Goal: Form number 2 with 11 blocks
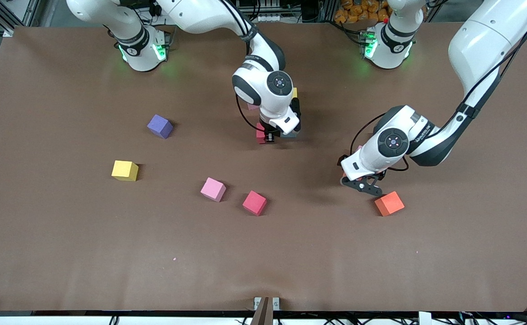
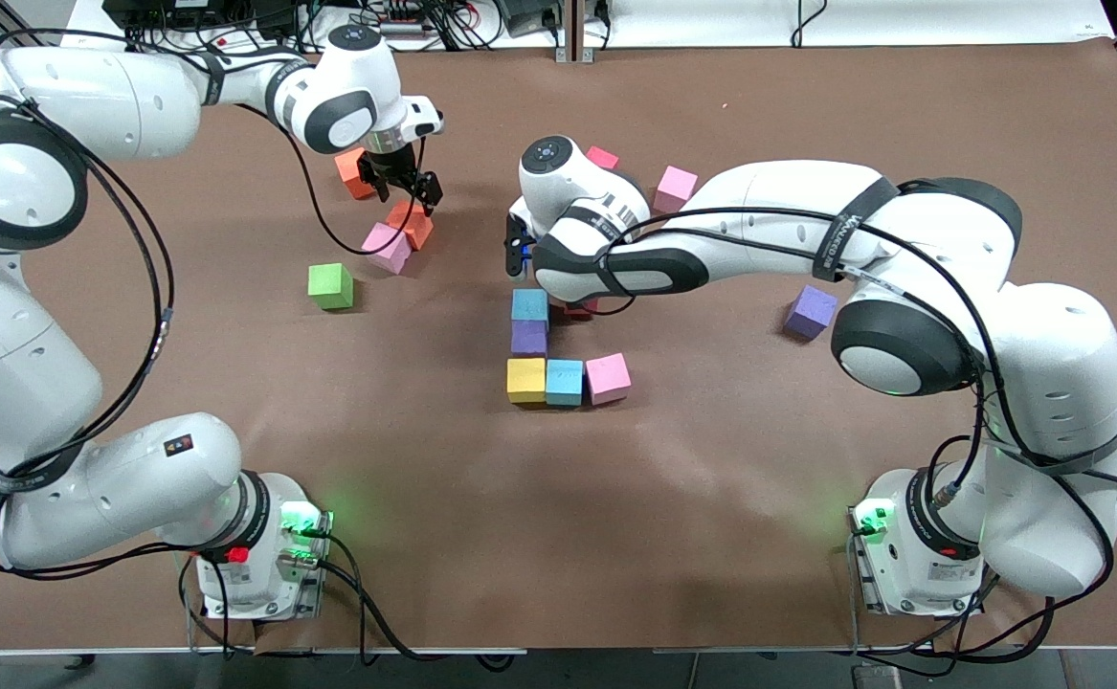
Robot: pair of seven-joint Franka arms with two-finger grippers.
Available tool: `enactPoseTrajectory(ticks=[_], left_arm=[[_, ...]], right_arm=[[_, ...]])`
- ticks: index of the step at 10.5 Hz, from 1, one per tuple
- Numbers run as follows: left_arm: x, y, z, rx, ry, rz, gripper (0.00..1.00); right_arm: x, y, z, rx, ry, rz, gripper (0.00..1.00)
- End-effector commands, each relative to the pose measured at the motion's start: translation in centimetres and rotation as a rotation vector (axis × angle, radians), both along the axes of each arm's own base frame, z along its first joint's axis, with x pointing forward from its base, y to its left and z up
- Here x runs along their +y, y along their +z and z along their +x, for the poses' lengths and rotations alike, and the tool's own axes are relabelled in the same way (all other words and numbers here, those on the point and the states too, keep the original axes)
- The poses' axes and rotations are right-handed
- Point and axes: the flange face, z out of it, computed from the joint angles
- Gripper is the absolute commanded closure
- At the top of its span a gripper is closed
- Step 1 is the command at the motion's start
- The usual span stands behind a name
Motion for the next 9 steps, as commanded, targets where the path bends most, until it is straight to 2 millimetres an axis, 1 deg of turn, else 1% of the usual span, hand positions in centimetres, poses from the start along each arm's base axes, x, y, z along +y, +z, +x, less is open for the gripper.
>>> enactPoseTrajectory(ticks=[1, 3, 5, 6, 8, 9], left_arm=[[-0.4, -0.5, -0.1, -0.01, -0.022, 0.003, 0.0], [-0.5, -1.3, -0.8, 0.006, -0.009, 0.013, 0.0], [-0.1, -2.0, -1.1, 0.01, -0.006, 0.029, 0.0], [0.6, -2.4, -0.9, 0.015, 0.005, 0.038, 0.0], [0.2, -2.7, -1.4, 0.018, 0.049, 0.047, 0.0], [-0.3, -2.7, -1.6, 0.017, 0.062, 0.05, 0.13]], right_arm=[[0.4, -0.6, -0.6, -0.008, -0.007, 0.0, 0.61], [1.2, -0.8, -1.3, -0.016, 0.0, 0.011, 0.61], [1.5, -0.8, -1.5, -0.018, -0.002, 0.014, 0.61], [1.5, -0.7, -1.5, -0.021, -0.002, 0.017, 0.61], [1.9, -0.8, -2.1, -0.023, 0.0, 0.018, 0.61], [1.9, -0.8, -2.1, -0.022, -0.007, 0.019, 0.61]])
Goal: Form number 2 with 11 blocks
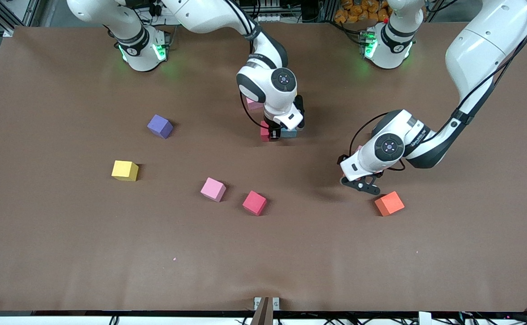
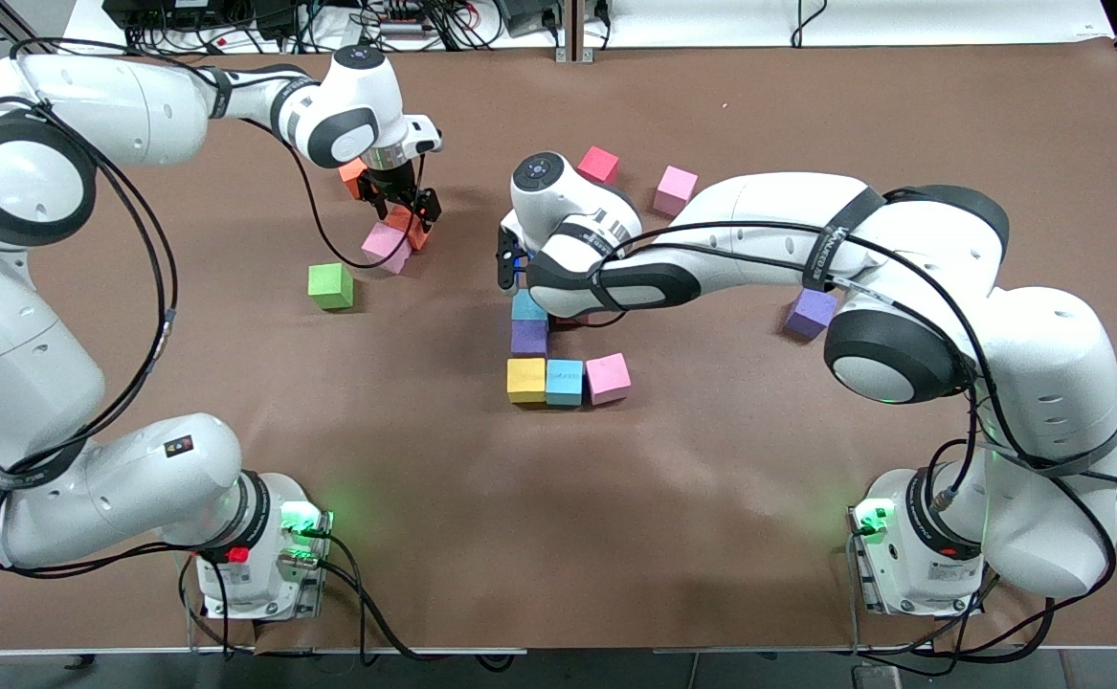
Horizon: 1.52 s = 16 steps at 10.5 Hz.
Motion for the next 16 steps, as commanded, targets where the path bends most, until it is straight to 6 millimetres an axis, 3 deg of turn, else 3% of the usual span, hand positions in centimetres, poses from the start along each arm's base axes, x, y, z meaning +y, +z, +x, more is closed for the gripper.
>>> enactPoseTrajectory(ticks=[1, 2, 3, 9, 10, 11, 14, 16], left_arm=[[-0.9, 0.1, -0.4, -0.028, 0.027, 0.025, 0.31], [-0.7, 0.3, -0.2, -0.032, 0.032, 0.027, 0.45], [-0.5, 0.8, 0.0, -0.04, 0.045, 0.032, 0.47], [0.3, 5.8, 1.2, -0.056, 0.163, 0.059, 0.49], [0.3, 7.0, 1.5, -0.054, 0.175, 0.064, 0.49], [0.4, 8.6, 1.8, -0.056, 0.186, 0.08, 0.49], [0.1, 12.6, 2.0, -0.031, 0.285, 0.042, 0.49], [0.0, 14.1, 1.6, -0.009, 0.346, 0.031, 0.5]], right_arm=[[0.5, 0.1, -0.4, -0.009, -0.02, 0.004, 0.61], [0.5, 0.1, -0.5, -0.009, -0.021, 0.006, 0.61], [0.7, 0.1, -0.6, -0.008, -0.019, 0.006, 0.61], [1.3, -0.3, -1.5, 0.001, -0.02, 0.021, 0.56], [1.4, -0.3, -1.6, -0.002, -0.016, 0.027, 0.39], [1.3, -0.4, -1.6, -0.002, -0.017, 0.025, 0.0], [1.3, 0.1, -1.5, 0.001, -0.02, 0.022, 0.0], [1.1, 0.5, -1.6, 0.007, -0.021, 0.015, 0.0]])
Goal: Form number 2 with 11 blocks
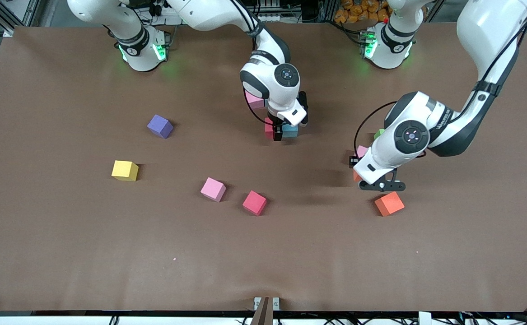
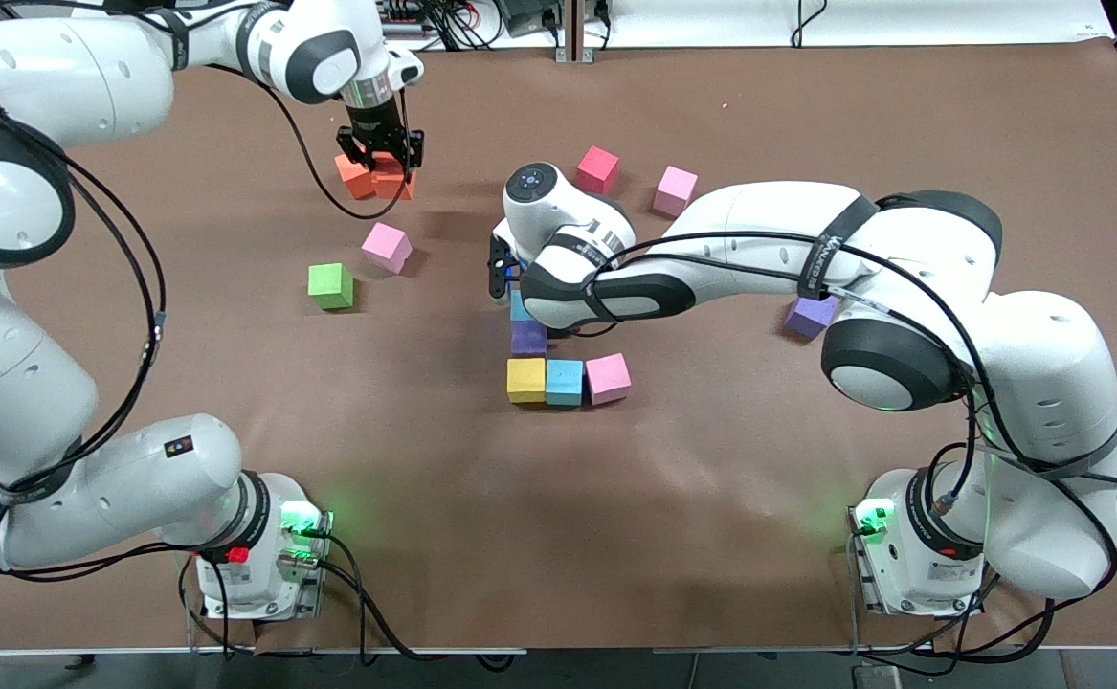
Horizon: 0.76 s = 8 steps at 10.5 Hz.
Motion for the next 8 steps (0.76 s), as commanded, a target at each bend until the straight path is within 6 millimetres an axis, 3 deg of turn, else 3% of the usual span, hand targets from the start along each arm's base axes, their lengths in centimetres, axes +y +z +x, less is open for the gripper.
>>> enactPoseTrajectory(ticks=[1, 5, 8], left_arm=[[-0.3, 2.3, -0.9, 0.01, 0.121, 0.005, 0.52], [-5.3, 4.6, -2.9, 0.001, 0.423, 0.011, 0.55], [-7.0, 5.4, -3.6, 0.011, 0.593, 0.014, 0.55]], right_arm=[[0.0, 1.1, -0.3, 0.013, -0.016, -0.01, 0.0], [-0.1, 3.4, -0.4, 0.023, -0.016, -0.018, 0.0], [-1.2, 4.9, 1.3, 0.018, -0.042, -0.008, 0.0]])
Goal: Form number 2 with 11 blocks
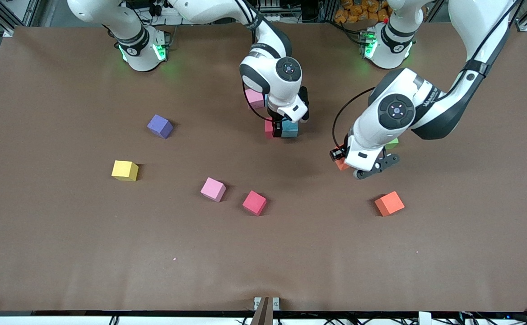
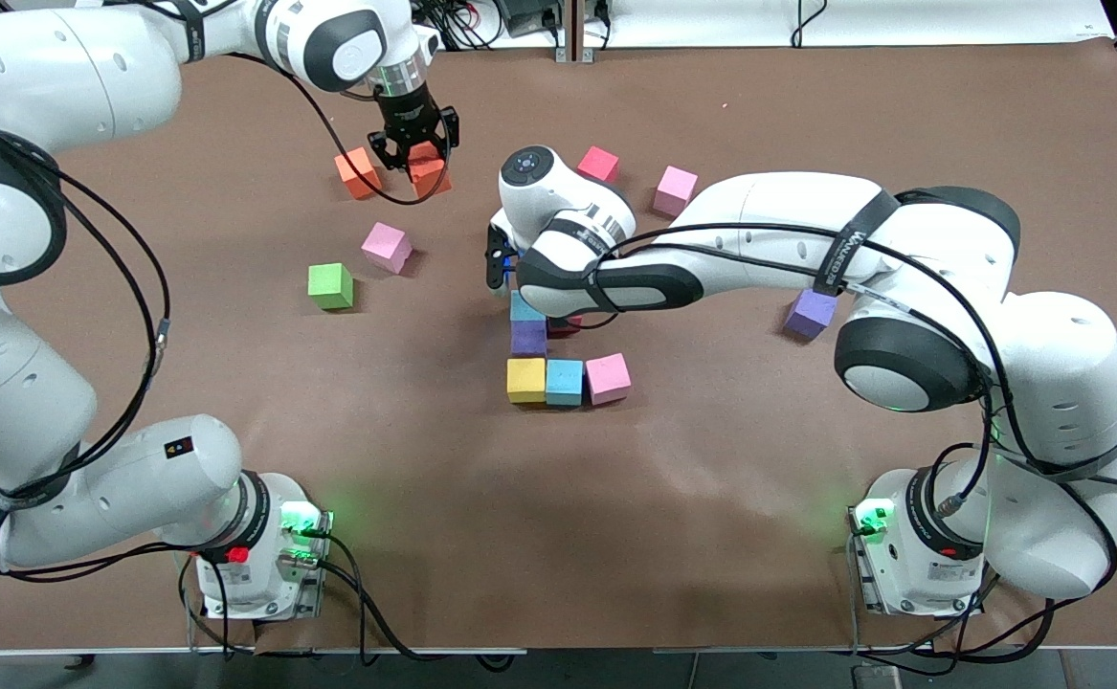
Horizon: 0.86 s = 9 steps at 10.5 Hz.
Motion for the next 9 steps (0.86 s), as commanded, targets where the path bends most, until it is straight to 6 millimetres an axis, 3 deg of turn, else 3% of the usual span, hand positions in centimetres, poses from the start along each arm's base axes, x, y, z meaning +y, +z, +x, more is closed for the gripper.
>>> enactPoseTrajectory(ticks=[1, 4, 9], left_arm=[[-0.5, 0.9, -0.6, 0.02, 0.119, 0.01, 0.55], [-2.8, 1.1, -1.6, 0.022, 0.247, 0.013, 0.55], [-12.1, -1.1, -6.1, 0.053, 0.586, -0.024, 0.58]], right_arm=[[-2.3, 2.5, 2.4, 0.019, -0.061, -0.005, 0.0], [-7.9, 4.2, 8.9, 0.038, -0.202, 0.011, 0.0], [-19.2, 3.8, 18.9, 0.031, -0.415, 0.016, 0.0]])
